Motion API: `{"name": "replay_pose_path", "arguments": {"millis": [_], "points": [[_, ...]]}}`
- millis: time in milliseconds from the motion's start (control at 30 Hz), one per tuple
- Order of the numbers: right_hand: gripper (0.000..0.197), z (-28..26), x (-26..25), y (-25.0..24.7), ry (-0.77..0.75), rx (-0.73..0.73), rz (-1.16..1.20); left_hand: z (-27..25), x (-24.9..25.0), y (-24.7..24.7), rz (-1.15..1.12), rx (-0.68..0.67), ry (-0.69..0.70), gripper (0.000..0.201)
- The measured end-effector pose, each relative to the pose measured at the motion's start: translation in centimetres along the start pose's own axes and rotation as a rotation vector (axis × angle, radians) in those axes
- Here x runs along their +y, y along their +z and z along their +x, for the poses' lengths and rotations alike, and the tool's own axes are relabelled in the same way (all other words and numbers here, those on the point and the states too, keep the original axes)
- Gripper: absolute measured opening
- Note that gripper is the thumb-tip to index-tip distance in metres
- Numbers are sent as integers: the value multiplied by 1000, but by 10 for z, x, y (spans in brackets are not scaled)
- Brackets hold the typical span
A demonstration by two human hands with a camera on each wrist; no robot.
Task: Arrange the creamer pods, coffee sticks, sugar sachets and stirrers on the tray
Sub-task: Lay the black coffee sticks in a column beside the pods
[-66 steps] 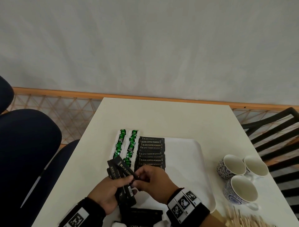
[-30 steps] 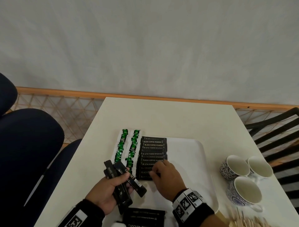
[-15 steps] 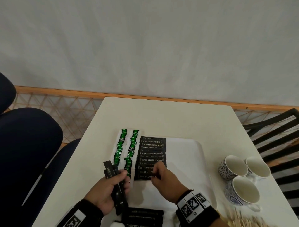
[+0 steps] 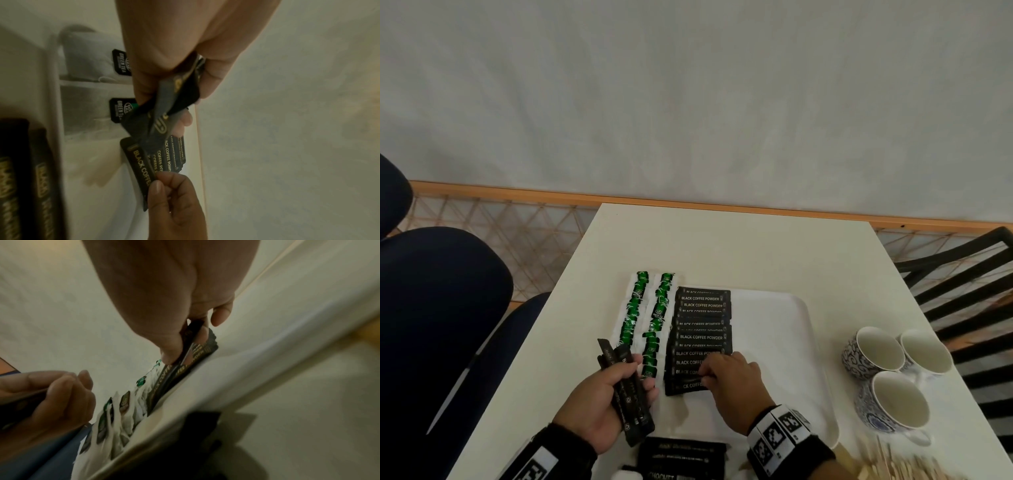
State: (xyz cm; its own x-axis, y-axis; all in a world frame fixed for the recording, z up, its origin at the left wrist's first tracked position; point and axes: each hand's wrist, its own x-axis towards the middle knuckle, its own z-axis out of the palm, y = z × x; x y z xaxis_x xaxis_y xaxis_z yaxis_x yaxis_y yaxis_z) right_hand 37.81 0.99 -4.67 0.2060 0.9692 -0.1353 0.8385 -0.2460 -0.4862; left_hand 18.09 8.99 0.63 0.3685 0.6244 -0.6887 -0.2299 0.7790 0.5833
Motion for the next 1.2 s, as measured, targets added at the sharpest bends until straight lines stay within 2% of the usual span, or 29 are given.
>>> {"name": "replay_pose_path", "arguments": {"millis": [467, 567, 600, 700, 733, 833, 933, 1067, 1167, 1200], "points": [[8, 4, -4, 14, -19, 104, -139, 0, 0, -1, 13, -5, -4, 18], [29, 5, -1, 17, 3, 168, -213, 1, 0, -1, 37, -7, 17, 18], [29, 6, -2, 18, 2, 186, -226, 0, 0, -1, 52, -15, 21, 19], [12, 5, -8, 10, -41, 178, -113, -1, 1, 1, 111, -23, 33, 27], [15, 4, -11, 6, -84, 162, -33, -1, 1, 2, 115, -23, 40, 25], [19, 0, -28, -12, -147, -22, 361, -3, -1, 6, 105, -36, 35, 23], [8, -4, -36, -19, -134, -173, 596, -4, -1, 8, 105, -63, 11, 26], [18, -3, -32, -23, -106, -137, 489, -5, 0, 9, 121, -84, -4, 22], [3, 0, -19, -26, -2, -22, 379, -3, 1, 4, 100, -14, 24, 21], [4, 0, -11, -25, 31, 3, 332, -3, 2, 2, 81, 4, 27, 23]]}}
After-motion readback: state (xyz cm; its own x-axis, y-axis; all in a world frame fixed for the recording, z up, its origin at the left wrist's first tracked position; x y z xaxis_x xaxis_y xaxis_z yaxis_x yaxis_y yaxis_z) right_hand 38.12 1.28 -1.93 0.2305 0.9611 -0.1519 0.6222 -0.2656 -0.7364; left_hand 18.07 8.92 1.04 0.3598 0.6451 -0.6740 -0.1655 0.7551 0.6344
